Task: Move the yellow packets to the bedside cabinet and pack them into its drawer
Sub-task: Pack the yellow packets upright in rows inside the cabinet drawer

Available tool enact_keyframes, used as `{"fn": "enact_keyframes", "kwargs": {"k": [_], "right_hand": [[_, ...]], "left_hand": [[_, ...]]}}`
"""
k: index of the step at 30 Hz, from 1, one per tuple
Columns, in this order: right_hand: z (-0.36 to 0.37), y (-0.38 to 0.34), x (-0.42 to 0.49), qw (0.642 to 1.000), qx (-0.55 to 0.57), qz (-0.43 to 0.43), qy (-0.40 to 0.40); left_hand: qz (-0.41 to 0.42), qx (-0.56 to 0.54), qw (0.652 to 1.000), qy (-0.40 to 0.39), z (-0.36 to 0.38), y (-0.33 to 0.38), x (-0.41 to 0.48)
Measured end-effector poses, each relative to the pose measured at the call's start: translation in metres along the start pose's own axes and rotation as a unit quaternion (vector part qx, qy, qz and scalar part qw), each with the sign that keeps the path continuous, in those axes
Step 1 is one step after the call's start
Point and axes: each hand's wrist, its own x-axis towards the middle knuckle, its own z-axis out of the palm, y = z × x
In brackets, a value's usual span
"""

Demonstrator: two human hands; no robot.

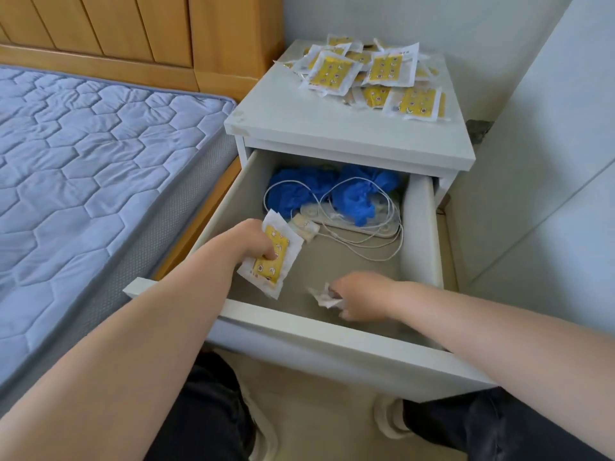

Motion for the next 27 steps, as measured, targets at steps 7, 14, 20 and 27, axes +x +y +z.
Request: {"fn": "enact_keyframes", "kwargs": {"k": [7, 14, 20, 27], "right_hand": [[-0.025, 0.005, 0.027, 0.976, 0.145, 0.082, -0.137], [-0.016, 0.003, 0.051, 0.968, -0.009, 0.139, -0.21], [0.0, 0.005, 0.057, 0.982, 0.022, 0.123, -0.14], [0.007, 0.0, 0.065, 0.996, 0.048, 0.035, -0.071]], "left_hand": [[-0.068, 0.06, 0.993, -0.077, -0.001, -0.004, 0.012], [-0.126, 0.283, 0.935, -0.173, 0.026, -0.005, 0.01], [-0.079, 0.434, 0.89, -0.117, 0.027, -0.01, 0.007], [0.03, 0.598, 0.8, -0.026, 0.038, -0.004, 0.023]]}}
